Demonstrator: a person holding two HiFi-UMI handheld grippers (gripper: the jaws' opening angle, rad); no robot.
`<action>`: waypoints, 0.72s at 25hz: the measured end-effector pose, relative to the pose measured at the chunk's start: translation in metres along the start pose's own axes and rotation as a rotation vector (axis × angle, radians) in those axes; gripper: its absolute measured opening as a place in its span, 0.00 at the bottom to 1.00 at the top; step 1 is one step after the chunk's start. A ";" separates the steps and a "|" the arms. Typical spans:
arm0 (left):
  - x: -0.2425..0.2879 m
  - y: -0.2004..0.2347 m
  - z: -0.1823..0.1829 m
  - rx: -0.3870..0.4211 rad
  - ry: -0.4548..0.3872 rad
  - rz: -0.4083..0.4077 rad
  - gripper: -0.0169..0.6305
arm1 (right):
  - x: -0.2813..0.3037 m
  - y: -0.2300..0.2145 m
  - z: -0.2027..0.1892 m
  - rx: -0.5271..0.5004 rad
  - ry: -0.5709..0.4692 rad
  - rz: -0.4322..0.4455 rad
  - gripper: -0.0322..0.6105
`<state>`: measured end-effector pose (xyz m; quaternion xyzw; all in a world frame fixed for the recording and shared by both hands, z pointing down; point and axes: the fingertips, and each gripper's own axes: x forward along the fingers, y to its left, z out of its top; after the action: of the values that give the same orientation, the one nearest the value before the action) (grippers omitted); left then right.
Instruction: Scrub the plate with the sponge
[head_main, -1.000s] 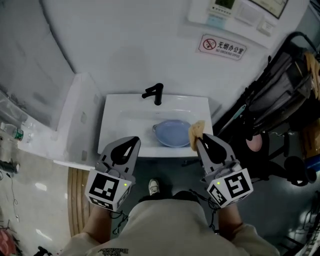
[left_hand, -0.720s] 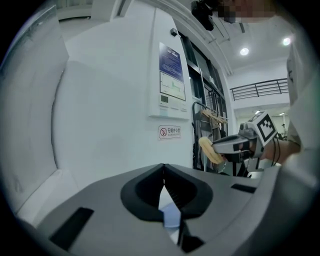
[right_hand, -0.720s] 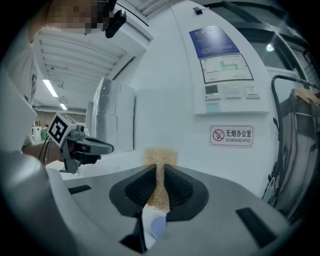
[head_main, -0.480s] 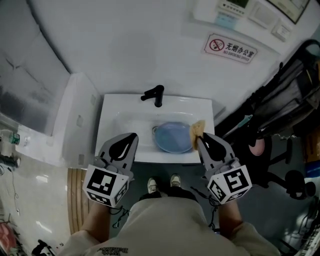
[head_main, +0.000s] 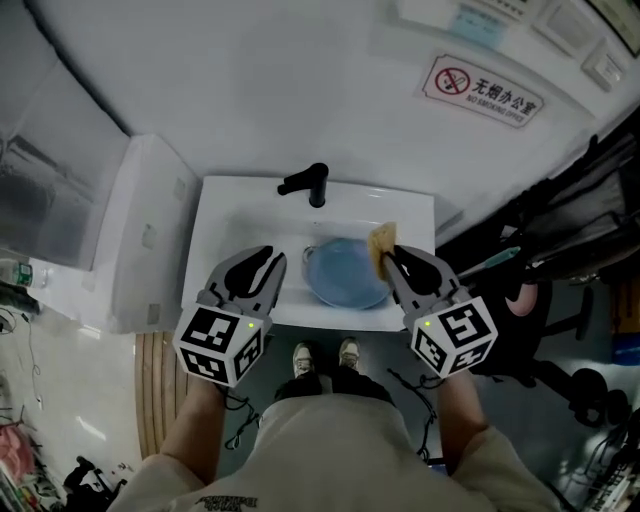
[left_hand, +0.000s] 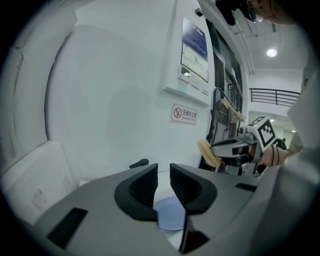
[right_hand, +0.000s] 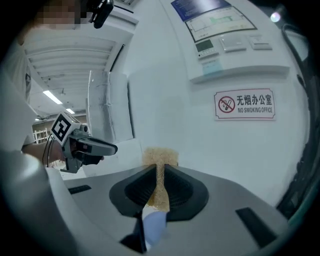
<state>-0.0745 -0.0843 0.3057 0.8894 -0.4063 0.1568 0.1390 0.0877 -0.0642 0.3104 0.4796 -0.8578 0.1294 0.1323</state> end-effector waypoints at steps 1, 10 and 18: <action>0.008 0.003 -0.004 -0.015 0.009 -0.004 0.15 | 0.009 -0.004 -0.004 0.006 0.010 0.009 0.14; 0.084 0.021 -0.082 -0.190 0.197 -0.062 0.29 | 0.086 -0.036 -0.061 0.072 0.129 0.047 0.14; 0.133 0.029 -0.184 -0.335 0.429 -0.113 0.27 | 0.141 -0.038 -0.139 0.014 0.304 0.132 0.14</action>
<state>-0.0448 -0.1240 0.5293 0.8217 -0.3378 0.2641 0.3755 0.0634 -0.1456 0.4931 0.3978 -0.8566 0.2150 0.2485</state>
